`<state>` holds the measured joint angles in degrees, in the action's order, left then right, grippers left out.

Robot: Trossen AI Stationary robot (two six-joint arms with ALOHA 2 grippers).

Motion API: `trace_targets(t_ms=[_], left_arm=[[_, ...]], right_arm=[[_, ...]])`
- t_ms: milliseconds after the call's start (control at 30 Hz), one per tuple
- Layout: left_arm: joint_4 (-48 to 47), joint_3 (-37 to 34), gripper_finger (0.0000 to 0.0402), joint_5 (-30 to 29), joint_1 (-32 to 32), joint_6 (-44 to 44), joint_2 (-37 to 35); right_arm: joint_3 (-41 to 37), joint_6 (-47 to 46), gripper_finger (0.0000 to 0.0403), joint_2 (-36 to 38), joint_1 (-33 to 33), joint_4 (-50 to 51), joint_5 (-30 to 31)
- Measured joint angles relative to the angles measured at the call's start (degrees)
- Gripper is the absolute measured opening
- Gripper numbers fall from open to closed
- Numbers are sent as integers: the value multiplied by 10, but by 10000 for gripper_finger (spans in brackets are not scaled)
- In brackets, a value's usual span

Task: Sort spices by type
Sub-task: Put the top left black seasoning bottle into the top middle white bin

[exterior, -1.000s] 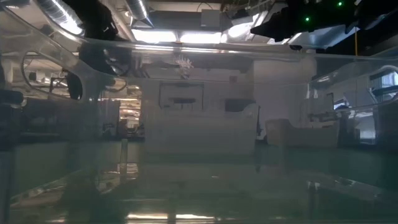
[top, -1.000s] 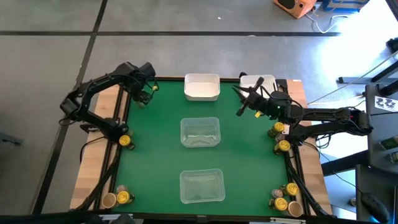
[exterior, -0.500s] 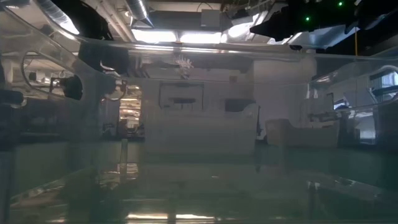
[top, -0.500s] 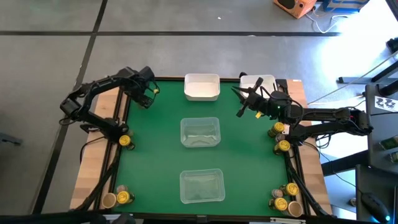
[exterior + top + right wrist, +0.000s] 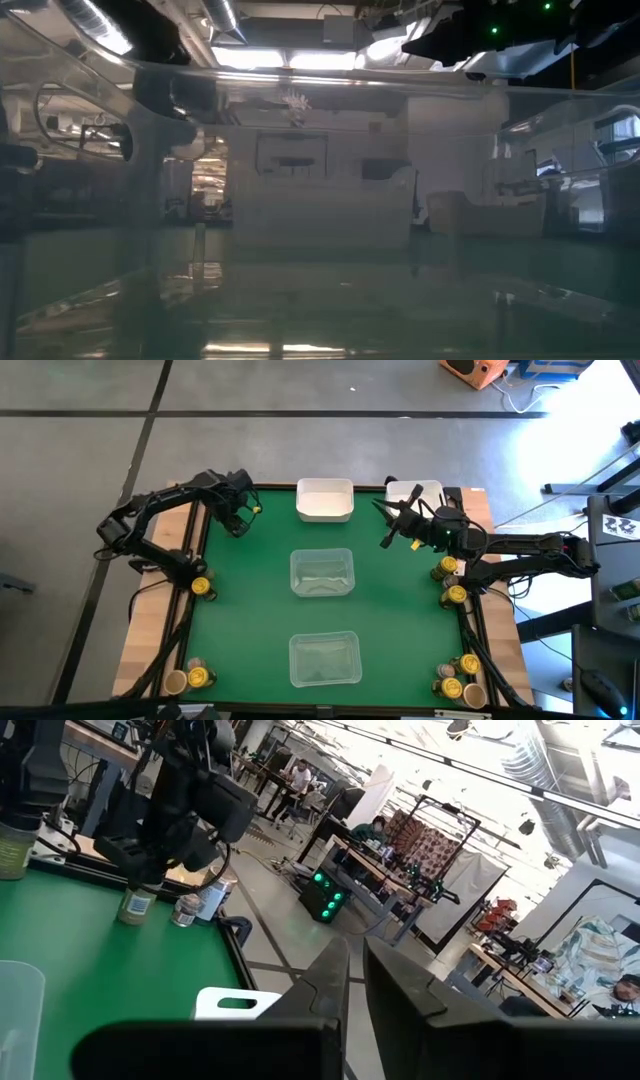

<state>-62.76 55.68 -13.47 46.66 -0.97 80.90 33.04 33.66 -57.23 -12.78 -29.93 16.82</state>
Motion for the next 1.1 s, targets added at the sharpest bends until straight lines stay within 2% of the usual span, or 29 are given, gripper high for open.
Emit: trace_targets(t_ms=[467, 600, 833, 967, 1100], left_arm=[[1, 166, 198, -2, -103, -10, 0], [31, 184, 197, -2, -123, -29, 0], [139, 186, 202, -2, -141, -51, 4], [144, 211, 202, -2, -142, -51, 36], [104, 274, 203, -2, -142, -51, 92]], right_arm=[[0, 0, 37, 0, 0, 0, 0], [0, 1, 37, 0, 0, 0, 0], [0, 1, 37, 0, 0, 0, 0], [0, 1, 37, 0, 0, -1, 0], [0, 1, 37, 0, 0, -2, 0]])
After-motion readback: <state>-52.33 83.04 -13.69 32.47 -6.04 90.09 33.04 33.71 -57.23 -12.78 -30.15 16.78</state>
